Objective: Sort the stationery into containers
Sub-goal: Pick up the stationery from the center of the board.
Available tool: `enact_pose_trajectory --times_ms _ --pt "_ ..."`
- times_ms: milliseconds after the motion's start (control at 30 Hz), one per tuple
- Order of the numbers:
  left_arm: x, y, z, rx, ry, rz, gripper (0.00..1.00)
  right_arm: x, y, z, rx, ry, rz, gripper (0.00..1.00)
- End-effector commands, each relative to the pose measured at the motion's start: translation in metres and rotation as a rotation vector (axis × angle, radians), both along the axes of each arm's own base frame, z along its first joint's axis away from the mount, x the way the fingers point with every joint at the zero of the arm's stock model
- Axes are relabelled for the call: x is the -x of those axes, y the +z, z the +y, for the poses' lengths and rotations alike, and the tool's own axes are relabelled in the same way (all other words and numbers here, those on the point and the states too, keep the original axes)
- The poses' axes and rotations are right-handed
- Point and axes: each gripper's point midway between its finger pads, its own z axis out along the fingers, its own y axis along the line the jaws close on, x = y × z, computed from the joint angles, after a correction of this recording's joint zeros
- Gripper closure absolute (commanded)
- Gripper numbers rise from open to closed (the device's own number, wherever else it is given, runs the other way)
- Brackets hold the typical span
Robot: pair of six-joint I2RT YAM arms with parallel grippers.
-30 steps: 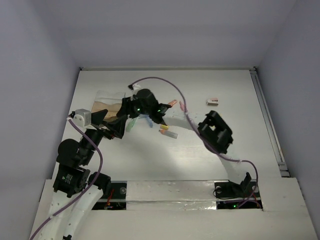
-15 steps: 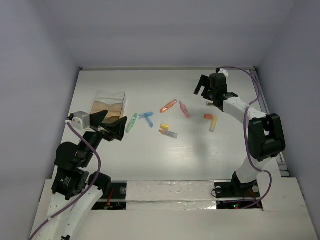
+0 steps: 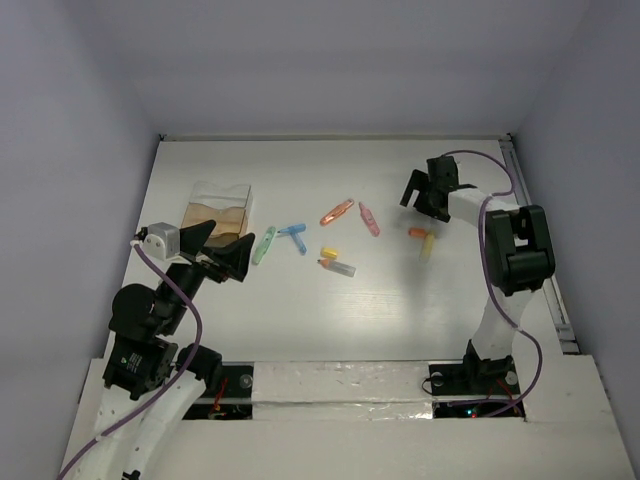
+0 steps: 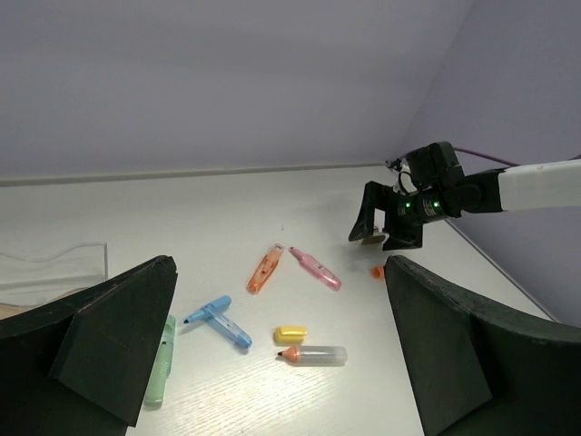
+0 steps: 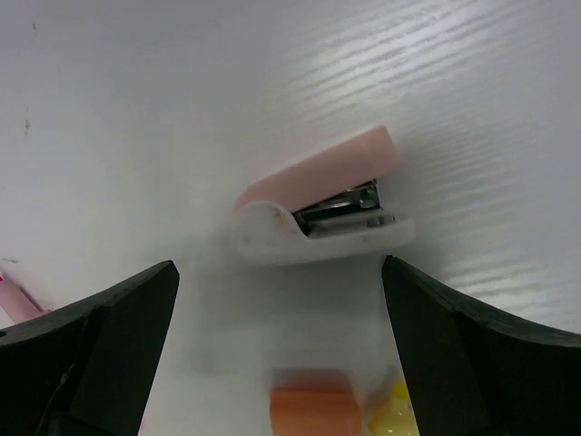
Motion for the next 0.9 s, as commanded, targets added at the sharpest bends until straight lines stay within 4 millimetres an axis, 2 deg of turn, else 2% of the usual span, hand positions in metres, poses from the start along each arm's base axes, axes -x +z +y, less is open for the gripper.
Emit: enact_pose_trajectory --times_ms 0,133,200,333,400,433,467,533,567,600,633,667,767,867 --pt "0.003 0.013 0.000 0.010 -0.004 -0.048 0.01 -0.022 0.012 0.004 -0.022 0.011 -0.044 0.00" --pt "0.003 0.013 0.001 0.010 0.000 -0.049 0.01 -0.034 0.005 0.002 0.006 0.016 -0.025 0.03" --pt "0.003 0.014 0.001 0.010 0.000 -0.050 0.01 -0.035 0.002 0.003 0.009 0.022 -0.006 0.10" --pt "0.003 0.015 0.002 0.011 0.003 -0.053 0.01 -0.038 0.001 -0.004 0.052 0.016 -0.010 0.16" --pt "0.003 0.014 0.001 0.009 0.003 -0.049 0.01 -0.038 -0.003 -0.006 0.062 0.010 0.015 0.22" --pt "0.003 0.013 0.001 0.008 0.001 -0.048 0.01 -0.044 0.002 -0.006 0.068 0.021 0.006 0.25" --pt "0.002 0.014 0.001 0.008 0.001 -0.048 0.01 -0.041 -0.005 -0.006 0.073 0.023 0.036 0.31" --pt "0.002 0.014 0.002 0.006 0.007 -0.049 0.01 -0.043 -0.008 -0.006 0.076 0.020 0.057 0.40" --pt "0.002 0.013 0.002 0.007 0.008 -0.046 0.01 -0.042 -0.009 -0.007 0.078 0.019 0.062 0.40" --pt "0.002 0.013 0.002 0.006 0.008 -0.047 0.01 -0.042 -0.009 -0.006 0.077 0.018 0.062 0.46" --pt "0.002 0.013 0.002 0.006 0.008 -0.047 0.01 -0.042 -0.009 -0.006 0.077 0.018 0.062 0.46" --pt "0.003 0.014 0.002 0.008 0.008 -0.049 0.01 -0.041 -0.010 -0.007 0.078 0.017 0.063 0.57" --pt "0.003 0.014 0.002 0.006 0.005 -0.050 0.01 -0.046 0.000 -0.007 0.080 0.019 0.023 0.72" --pt "0.002 0.013 0.002 0.006 0.007 -0.047 0.01 -0.046 0.025 -0.006 0.102 0.043 -0.059 0.75"
